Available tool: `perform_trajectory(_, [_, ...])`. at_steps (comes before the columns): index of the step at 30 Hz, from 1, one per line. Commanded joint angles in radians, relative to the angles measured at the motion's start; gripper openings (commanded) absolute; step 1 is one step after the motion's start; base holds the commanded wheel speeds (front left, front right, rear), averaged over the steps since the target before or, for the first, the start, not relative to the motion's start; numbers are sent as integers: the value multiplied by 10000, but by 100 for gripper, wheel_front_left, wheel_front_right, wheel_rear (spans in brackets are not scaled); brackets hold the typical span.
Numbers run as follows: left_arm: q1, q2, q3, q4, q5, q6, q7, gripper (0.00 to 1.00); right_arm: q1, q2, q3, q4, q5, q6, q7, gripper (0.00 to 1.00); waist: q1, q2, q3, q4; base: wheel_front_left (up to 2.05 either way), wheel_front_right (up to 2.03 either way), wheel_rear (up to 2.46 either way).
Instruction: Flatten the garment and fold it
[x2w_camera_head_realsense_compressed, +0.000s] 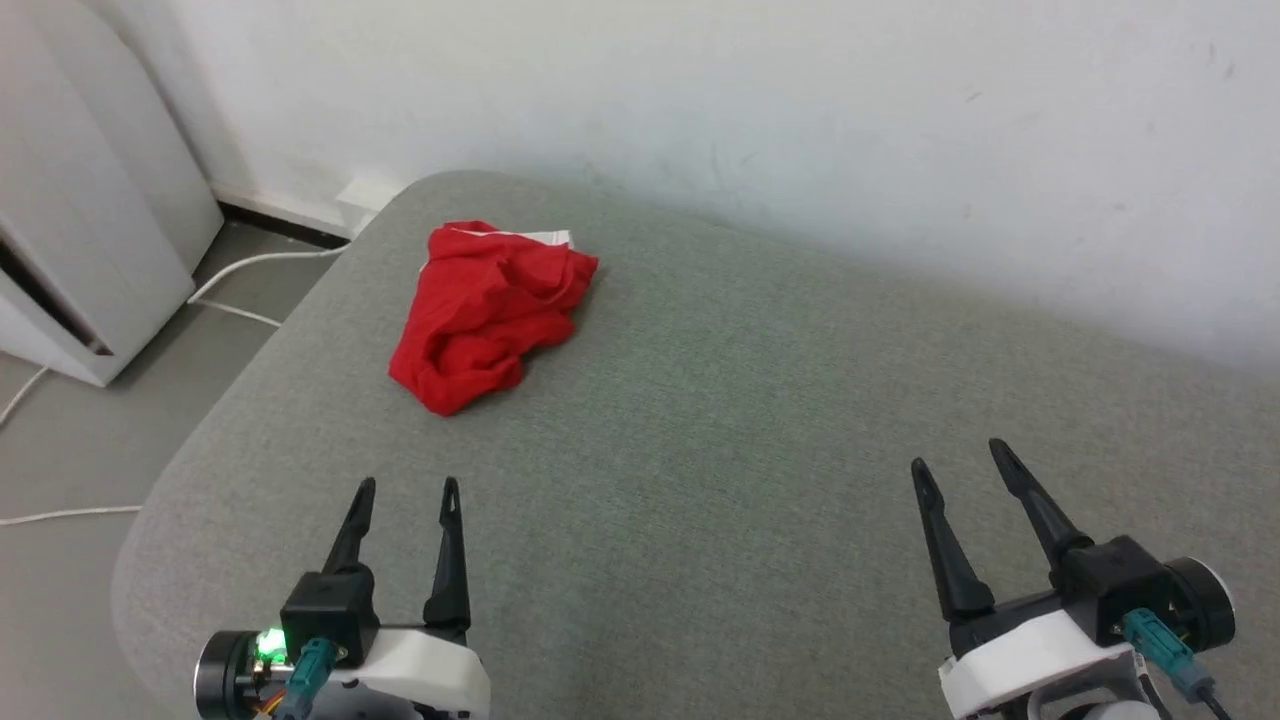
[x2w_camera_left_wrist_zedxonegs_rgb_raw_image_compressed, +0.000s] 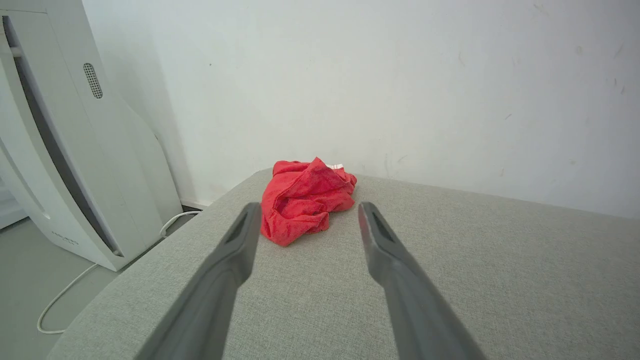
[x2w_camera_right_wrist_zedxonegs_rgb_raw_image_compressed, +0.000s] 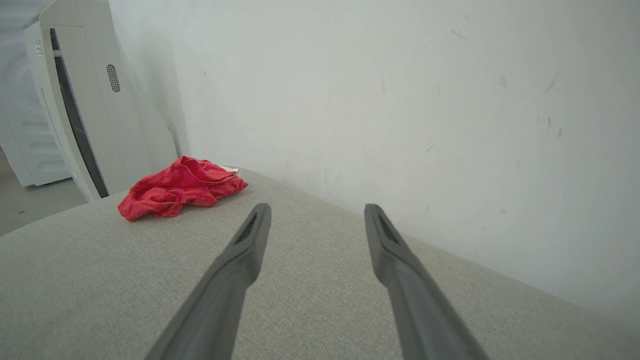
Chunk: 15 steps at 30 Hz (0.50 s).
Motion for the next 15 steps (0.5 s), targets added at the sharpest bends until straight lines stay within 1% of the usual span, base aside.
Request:
perform_trajectory(1, [106,-22,-56,48,-50,96,-117,100,61,29,53,54,16,-16,-123,100,0,-2,25,168,0,0,0])
perform_trajectory(15, [123,-25,-212,86,-148,253,-409,100,50,34,252,341,109,-18,-415,100,0,-2,86,992,0,0,0])
